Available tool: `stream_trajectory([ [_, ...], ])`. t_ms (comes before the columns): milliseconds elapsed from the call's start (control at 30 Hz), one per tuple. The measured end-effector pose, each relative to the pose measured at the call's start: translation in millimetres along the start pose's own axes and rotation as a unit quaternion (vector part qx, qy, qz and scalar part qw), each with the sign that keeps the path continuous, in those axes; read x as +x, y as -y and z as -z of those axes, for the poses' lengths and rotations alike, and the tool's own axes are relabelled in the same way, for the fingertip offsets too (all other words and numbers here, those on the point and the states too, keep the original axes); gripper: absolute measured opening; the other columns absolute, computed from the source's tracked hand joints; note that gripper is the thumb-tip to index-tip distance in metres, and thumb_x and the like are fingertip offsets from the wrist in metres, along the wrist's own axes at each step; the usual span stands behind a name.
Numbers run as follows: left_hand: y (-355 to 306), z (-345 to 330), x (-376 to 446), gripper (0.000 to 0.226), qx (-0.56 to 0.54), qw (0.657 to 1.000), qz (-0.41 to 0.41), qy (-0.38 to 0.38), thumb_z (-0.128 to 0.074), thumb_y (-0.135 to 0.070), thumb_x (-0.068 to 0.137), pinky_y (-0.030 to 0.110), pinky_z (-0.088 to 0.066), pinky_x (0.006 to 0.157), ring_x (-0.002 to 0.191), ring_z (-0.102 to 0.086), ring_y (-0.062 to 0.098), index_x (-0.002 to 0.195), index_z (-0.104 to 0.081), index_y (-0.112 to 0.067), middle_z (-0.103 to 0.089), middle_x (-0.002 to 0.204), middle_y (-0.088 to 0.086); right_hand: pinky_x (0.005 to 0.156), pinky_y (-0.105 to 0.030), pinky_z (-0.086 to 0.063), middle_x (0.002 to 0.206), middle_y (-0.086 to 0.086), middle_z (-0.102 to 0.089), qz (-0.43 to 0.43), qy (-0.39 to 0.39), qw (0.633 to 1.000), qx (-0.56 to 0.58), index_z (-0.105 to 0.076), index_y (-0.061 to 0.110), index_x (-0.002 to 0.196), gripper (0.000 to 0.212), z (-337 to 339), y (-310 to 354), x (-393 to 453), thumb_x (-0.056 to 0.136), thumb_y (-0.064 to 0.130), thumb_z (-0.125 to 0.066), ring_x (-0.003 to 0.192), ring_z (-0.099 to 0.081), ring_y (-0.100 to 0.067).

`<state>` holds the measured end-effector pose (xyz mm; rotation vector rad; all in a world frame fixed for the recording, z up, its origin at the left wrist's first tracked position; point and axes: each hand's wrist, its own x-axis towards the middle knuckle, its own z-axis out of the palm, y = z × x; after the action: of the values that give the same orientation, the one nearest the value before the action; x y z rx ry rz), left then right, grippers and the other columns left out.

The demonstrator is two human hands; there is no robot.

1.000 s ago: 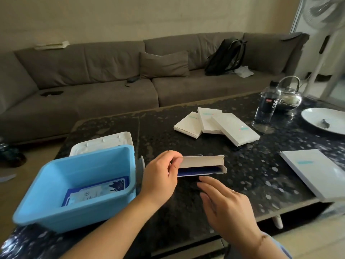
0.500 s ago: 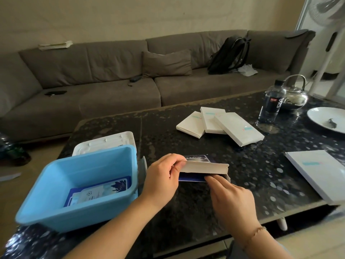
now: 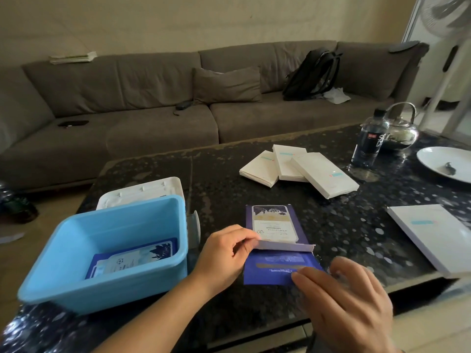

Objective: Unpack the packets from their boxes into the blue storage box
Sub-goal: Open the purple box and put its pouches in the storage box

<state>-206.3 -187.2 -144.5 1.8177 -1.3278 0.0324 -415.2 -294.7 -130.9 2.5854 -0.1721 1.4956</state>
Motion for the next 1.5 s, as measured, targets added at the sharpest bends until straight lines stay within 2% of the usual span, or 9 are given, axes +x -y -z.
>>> stream_trajectory([
  [267, -21.8, 14.0, -16.9, 0.019, -0.168, 0.964, 0.132, 0.16, -0.061, -0.018, 0.096, 0.031, -0.058, 0.085, 0.103, -0.068, 0.009, 0.111, -0.07, -0.025, -0.072, 0.109, -0.01, 0.06, -0.008, -0.045, 0.07, 0.027, -0.066, -0.248, 0.221, 0.909, 0.25, -0.075, 0.033, 0.09, 0.023, 16.5, -25.3, 119.2, 0.083, 0.011, -0.072, 0.071, -0.061, 0.007],
  [433, -44.6, 54.5, -15.4, 0.063, -0.589, 0.751, 0.265, 0.134, -0.049, -0.061, 0.091, 0.049, -0.046, 0.106, 0.129, -0.054, 0.035, 0.131, -0.063, -0.014, -0.06, 0.136, 0.018, 0.061, -0.022, -0.056, 0.086, 0.01, -0.075, -0.317, 0.361, 0.789, 0.385, -0.073, 0.03, 0.094, 0.019, -6.6, -50.4, 173.4, 0.085, 0.014, -0.072, 0.077, -0.072, -0.004],
  [633, -76.3, 73.4, -4.7, 0.036, -0.563, 0.739, 0.354, 0.103, -0.068, -0.008, 0.084, 0.049, -0.056, 0.091, 0.107, -0.069, 0.036, 0.119, -0.063, -0.011, -0.071, 0.115, 0.02, 0.073, -0.036, -0.061, 0.103, 0.0, -0.074, -0.467, 0.285, 0.703, 0.455, -0.066, 0.022, 0.116, 0.031, -42.8, -33.6, 173.5, 0.086, 0.022, -0.071, 0.088, -0.073, -0.016],
  [800, -90.6, 83.0, -2.0, 0.035, -0.704, 0.609, 0.365, -0.034, -0.063, -0.008, 0.088, 0.046, -0.061, 0.077, 0.096, -0.073, 0.034, 0.123, -0.063, -0.014, -0.072, 0.113, 0.02, 0.065, -0.038, -0.055, 0.087, -0.005, -0.077, -0.559, 0.224, 0.619, 0.504, -0.07, 0.019, 0.098, 0.071, -18.0, 5.2, 144.4, 0.07, 0.077, -0.041, 0.078, -0.073, -0.023],
  [900, -90.7, 78.6, 0.3, 0.041, -0.735, 0.563, 0.365, -0.096, -0.065, -0.013, 0.088, 0.046, -0.061, 0.077, 0.099, -0.072, 0.035, 0.128, -0.058, -0.018, -0.071, 0.115, 0.02, 0.053, -0.036, -0.052, 0.074, -0.009, -0.075, -0.494, 0.247, 0.674, 0.49, -0.073, 0.012, 0.085, 0.086, -3.8, 27.9, 140.3, 0.052, 0.089, -0.055, 0.063, -0.071, -0.024],
  [1000, -92.6, 73.1, -2.7, 0.047, -0.767, 0.527, 0.348, -0.112, -0.064, -0.011, 0.087, 0.053, -0.055, 0.09, 0.11, -0.067, 0.04, 0.132, -0.053, -0.02, -0.068, 0.12, 0.023, 0.042, -0.017, -0.048, 0.064, 0.012, -0.072, -0.416, 0.235, 0.788, 0.39, -0.069, 0.021, 0.087, 0.023, -2.0, 42.2, 148.0, 0.074, 0.04, -0.07, 0.058, -0.067, -0.001],
  [1133, -82.0, 77.6, -7.7, 0.045, -0.808, 0.491, 0.294, -0.142, -0.063, -0.009, 0.087, 0.051, -0.054, 0.093, 0.112, -0.066, 0.038, 0.131, -0.055, -0.01, -0.067, 0.121, 0.024, 0.044, -0.019, -0.045, 0.058, 0.017, -0.07, -0.372, 0.271, 0.816, 0.35, -0.066, 0.029, 0.081, 0.009, 1.4, 40.4, 163.4, 0.077, 0.024, -0.072, 0.054, -0.066, 0.0],
  [1400, -52.9, 116.1, -21.2, 0.028, -0.808, 0.524, 0.178, -0.201, -0.075, -0.002, 0.076, 0.048, -0.058, 0.085, 0.104, -0.07, 0.038, 0.103, -0.076, -0.002, -0.069, 0.116, 0.024, 0.056, -0.028, -0.056, 0.073, 0.025, -0.072, -0.293, 0.235, 0.847, 0.376, -0.065, 0.043, 0.081, 0.012, 3.2, 54.7, 183.9, 0.075, 0.051, -0.072, 0.068, -0.071, 0.001],
  [1500, -32.1, 152.8, -29.0, 0.046, -0.739, 0.633, 0.14, -0.182, -0.092, -0.015, 0.059, 0.046, -0.06, 0.082, 0.106, -0.069, 0.034, 0.103, -0.078, -0.012, -0.07, 0.117, 0.018, 0.059, -0.031, -0.059, 0.085, 0.027, -0.072, -0.245, 0.227, 0.856, 0.395, -0.065, 0.054, 0.092, 0.044, 2.9, 64.0, 197.1, 0.063, 0.086, -0.055, 0.074, -0.072, -0.001],
])
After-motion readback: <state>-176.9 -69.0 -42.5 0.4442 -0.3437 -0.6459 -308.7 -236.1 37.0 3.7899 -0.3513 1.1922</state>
